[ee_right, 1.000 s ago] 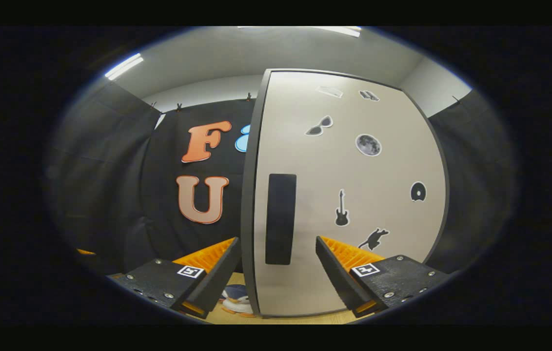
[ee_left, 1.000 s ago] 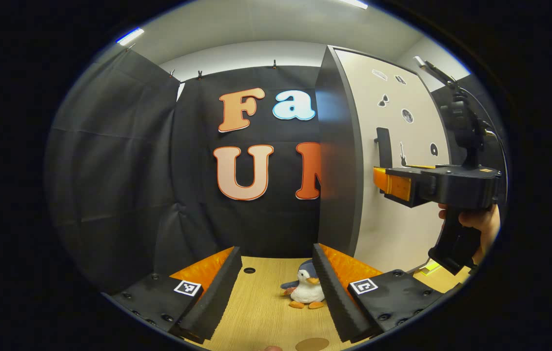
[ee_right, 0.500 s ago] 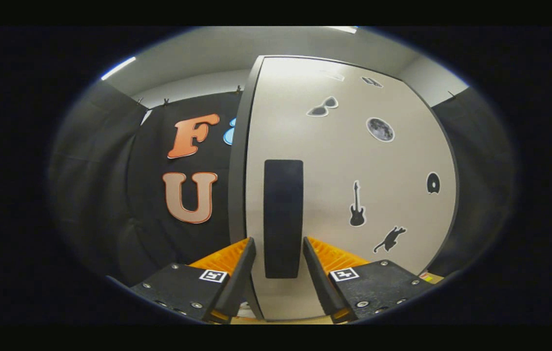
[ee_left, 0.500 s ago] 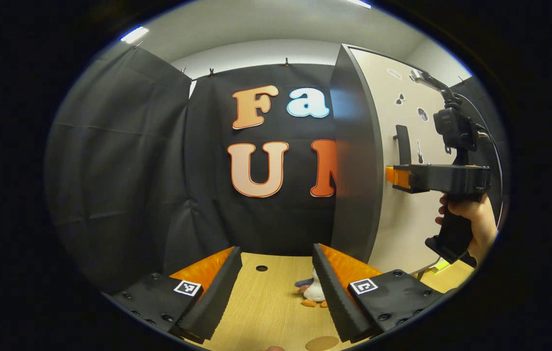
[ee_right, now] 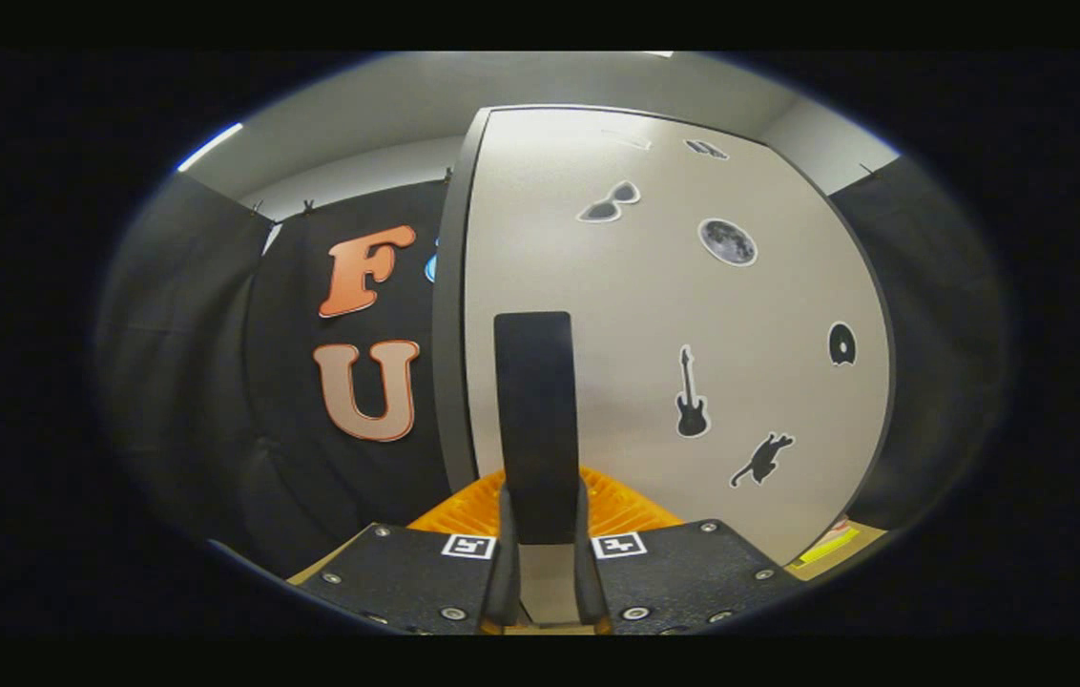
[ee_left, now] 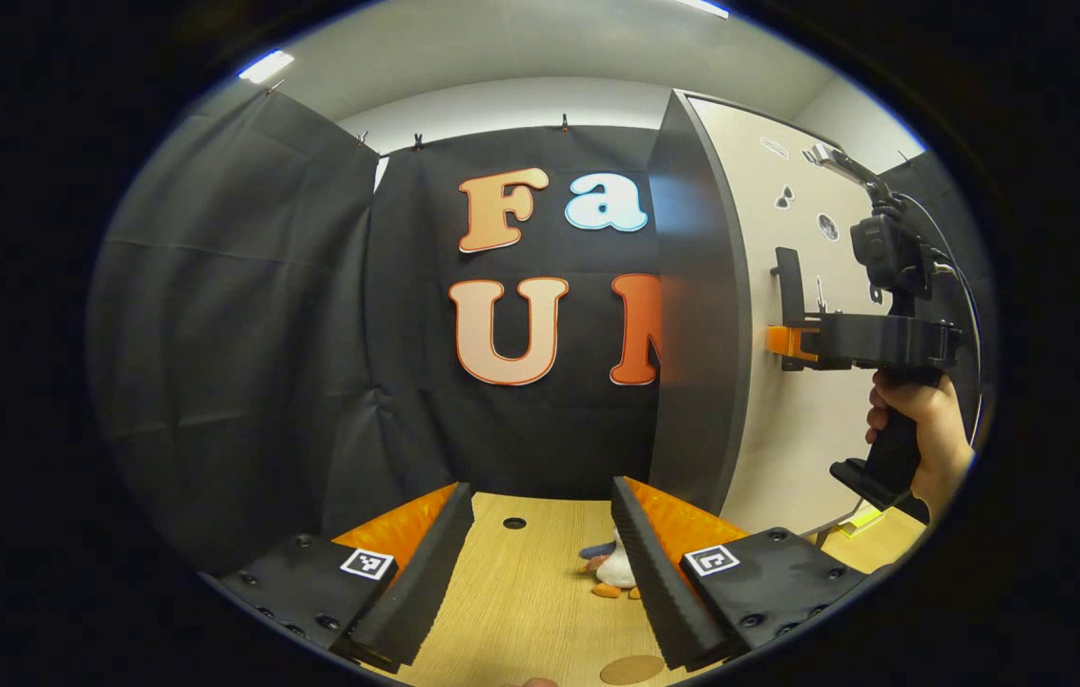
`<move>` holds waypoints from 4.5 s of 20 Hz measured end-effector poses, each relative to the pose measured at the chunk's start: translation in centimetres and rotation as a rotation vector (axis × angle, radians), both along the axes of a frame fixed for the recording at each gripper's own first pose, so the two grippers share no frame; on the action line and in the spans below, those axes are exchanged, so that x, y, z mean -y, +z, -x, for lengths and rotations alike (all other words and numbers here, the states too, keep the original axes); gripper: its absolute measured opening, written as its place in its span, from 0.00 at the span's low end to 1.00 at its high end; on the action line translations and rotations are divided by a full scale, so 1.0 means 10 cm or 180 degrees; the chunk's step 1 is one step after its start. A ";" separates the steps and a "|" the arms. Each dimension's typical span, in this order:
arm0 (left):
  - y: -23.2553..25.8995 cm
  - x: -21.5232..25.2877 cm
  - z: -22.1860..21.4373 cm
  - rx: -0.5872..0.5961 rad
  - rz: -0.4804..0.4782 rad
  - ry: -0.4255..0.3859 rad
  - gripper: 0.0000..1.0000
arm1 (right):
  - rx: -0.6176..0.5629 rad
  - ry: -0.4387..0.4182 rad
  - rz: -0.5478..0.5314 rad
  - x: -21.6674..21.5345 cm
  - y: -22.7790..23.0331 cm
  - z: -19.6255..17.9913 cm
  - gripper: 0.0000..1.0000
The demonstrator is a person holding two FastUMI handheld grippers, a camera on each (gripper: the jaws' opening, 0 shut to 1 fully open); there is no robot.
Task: Open the cabinet door with the right hand, grasp the bottle in the cabinet with the left hand and place it on the coaster, then close the cabinet door with the right hand.
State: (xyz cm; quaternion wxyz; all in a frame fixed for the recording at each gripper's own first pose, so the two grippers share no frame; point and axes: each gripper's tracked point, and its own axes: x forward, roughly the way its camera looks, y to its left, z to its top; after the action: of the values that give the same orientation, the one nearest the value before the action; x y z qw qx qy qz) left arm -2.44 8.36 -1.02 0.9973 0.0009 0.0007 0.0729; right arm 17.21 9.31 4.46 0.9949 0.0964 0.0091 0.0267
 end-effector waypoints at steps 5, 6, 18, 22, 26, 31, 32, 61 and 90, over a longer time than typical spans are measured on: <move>-0.06 -0.12 -0.09 -0.0058 0.0022 -0.0044 0.95 | 0.0023 -0.0133 -0.0045 0.05 0.01 0.08 0.17; -0.06 -0.15 -0.13 -0.0059 0.0009 -0.0060 0.96 | 0.0043 -0.0186 -0.0016 0.07 0.02 0.11 0.14; 0.09 0.12 -0.02 0.0103 0.0068 -0.0132 0.96 | 0.0043 -0.0045 -0.0064 0.48 0.01 1.09 0.14; 0.12 0.42 0.11 0.0137 0.0135 -0.0164 0.95 | 0.0056 0.0071 -0.0121 0.70 -0.01 1.43 0.15; 0.17 0.61 0.19 0.0161 0.0184 -0.0162 0.96 | 0.0062 0.0111 -0.0065 0.84 0.02 1.58 0.15; 0.19 0.89 0.22 0.0171 0.0215 -0.0196 0.96 | 0.0001 0.0155 -0.0105 1.11 0.03 1.77 0.15; 0.19 0.96 0.23 0.0170 0.0229 -0.0225 0.95 | -0.0003 0.0134 -0.0092 1.18 0.03 1.82 0.14; 0.36 2.74 0.32 0.0186 0.0080 -0.0994 0.95 | -0.0160 -0.0532 0.0013 3.71 -0.31 2.86 0.00; 0.03 3.28 -1.28 -0.0011 0.0056 -0.1583 0.95 | -0.0276 -0.0798 0.0128 2.92 -0.19 3.31 0.93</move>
State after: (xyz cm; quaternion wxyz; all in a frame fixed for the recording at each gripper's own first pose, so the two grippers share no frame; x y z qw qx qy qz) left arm 10.31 -24.47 -0.68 0.9846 -0.0075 0.0028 -0.1748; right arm -15.89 -19.90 2.58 0.9909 0.0779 0.0404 -0.1022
